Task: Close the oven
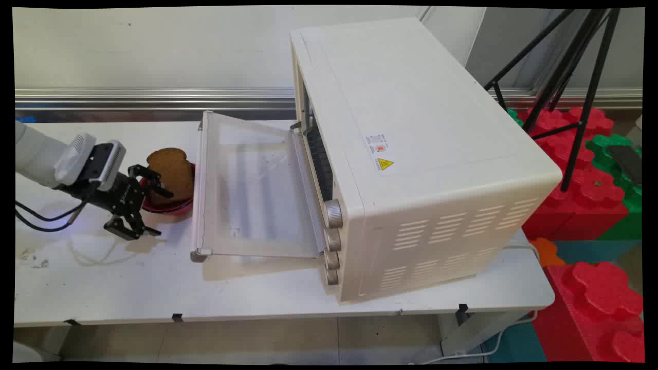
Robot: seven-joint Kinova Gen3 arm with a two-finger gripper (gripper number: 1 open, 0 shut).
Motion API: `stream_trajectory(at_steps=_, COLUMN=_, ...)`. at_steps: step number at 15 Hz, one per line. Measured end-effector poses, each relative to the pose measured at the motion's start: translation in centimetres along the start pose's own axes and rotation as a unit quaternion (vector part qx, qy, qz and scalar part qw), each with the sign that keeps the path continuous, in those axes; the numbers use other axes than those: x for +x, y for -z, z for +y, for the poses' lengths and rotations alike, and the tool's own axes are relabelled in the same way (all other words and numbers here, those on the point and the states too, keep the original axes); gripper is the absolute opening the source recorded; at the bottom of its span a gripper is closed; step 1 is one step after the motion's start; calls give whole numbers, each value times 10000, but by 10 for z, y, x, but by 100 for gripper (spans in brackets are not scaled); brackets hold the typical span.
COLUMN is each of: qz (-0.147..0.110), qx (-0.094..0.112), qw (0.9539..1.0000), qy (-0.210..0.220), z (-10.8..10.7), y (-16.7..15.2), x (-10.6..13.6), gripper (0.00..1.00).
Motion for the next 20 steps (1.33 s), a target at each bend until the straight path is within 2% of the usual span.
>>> stream_trajectory(at_steps=6, qz=66, qx=20, qw=9998, qy=176, z=1, y=32, x=8, gripper=100)
stream_trajectory(at_steps=13, qz=306, qx=-184, qw=9978, qy=563, z=14, y=74, x=24, gripper=100)
stream_trajectory(at_steps=20, qz=537, qx=-372, qw=9943, qy=845, z=18, y=75, x=32, gripper=100)
